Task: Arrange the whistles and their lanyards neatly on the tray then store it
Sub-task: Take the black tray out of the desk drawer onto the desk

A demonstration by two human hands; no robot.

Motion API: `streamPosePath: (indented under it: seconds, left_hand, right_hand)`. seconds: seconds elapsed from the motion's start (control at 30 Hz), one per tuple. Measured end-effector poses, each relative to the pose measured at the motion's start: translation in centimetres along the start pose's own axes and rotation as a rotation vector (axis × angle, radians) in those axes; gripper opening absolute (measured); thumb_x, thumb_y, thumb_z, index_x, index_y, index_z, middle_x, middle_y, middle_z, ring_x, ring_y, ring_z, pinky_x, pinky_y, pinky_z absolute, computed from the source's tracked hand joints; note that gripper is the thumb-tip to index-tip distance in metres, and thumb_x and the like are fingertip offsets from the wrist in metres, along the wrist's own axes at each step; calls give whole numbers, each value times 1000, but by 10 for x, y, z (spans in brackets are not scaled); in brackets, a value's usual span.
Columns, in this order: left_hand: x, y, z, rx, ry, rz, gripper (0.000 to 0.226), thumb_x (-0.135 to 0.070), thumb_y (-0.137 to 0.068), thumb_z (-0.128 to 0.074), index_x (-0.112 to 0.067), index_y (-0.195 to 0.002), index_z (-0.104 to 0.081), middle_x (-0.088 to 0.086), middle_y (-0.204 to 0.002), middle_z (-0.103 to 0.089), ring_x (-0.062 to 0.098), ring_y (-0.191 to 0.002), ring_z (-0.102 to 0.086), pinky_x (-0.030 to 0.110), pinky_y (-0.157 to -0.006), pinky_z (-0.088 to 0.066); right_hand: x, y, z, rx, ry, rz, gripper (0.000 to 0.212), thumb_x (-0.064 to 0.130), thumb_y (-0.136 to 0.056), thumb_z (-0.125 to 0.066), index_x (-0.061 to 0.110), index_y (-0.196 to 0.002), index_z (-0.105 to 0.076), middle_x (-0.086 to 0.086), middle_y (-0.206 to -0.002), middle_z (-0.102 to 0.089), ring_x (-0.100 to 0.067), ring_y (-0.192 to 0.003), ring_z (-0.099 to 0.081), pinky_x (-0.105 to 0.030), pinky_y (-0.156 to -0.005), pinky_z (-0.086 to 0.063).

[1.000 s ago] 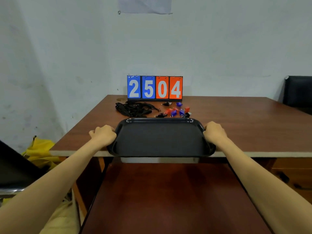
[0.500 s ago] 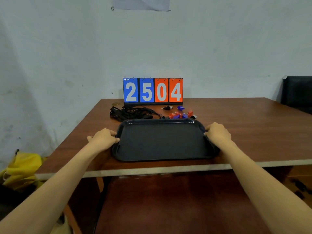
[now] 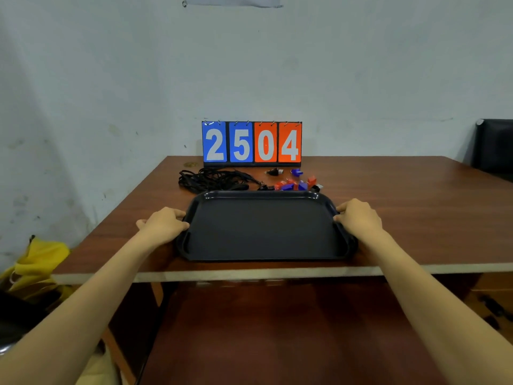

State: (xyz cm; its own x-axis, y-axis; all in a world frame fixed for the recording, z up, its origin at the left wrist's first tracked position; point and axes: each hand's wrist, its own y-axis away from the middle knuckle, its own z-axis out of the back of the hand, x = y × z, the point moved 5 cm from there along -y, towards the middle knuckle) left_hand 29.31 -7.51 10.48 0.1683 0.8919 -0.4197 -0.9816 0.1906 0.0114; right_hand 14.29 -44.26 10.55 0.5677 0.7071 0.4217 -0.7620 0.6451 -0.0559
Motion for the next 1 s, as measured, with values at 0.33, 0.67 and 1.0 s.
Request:
streamPosePath:
  seconds: [0.33,0.67,1.0]
  left_hand:
    - [7,31,-2,-26,63,59,31,-31,-92,-52,-30,-122,-60,-4,-126,-60,27,-122,-46,40,-98,-25]
    - [4,32,-3,-80,59,66,32,-30,-94,-48,-28,-123,-59,-1,-129,-59,29,-123,-46,46,-108,-20]
    - [-30,12,11,-192,-169,-70,46,-26,-86,-57,-24,-132,-47,5,-128,-53,29,-124,-42,46,-104,-25]
  right_hand:
    - [-7,24,7,-21,-44,62,20,22,-91,-56,14,-102,-70,-9,-102,-70,-29,-89,-64,-32,-69,-49]
    - [-5,34,10,-52,12,50,20,27,-92,-56,15,-101,-70,-6,-93,-70,-24,-77,-62,-30,-64,-47]
    - [9,16,23,-36,148,99,46,51,-91,-50,14,-118,-59,-6,-113,-65,-25,-100,-60,-41,-92,-46]
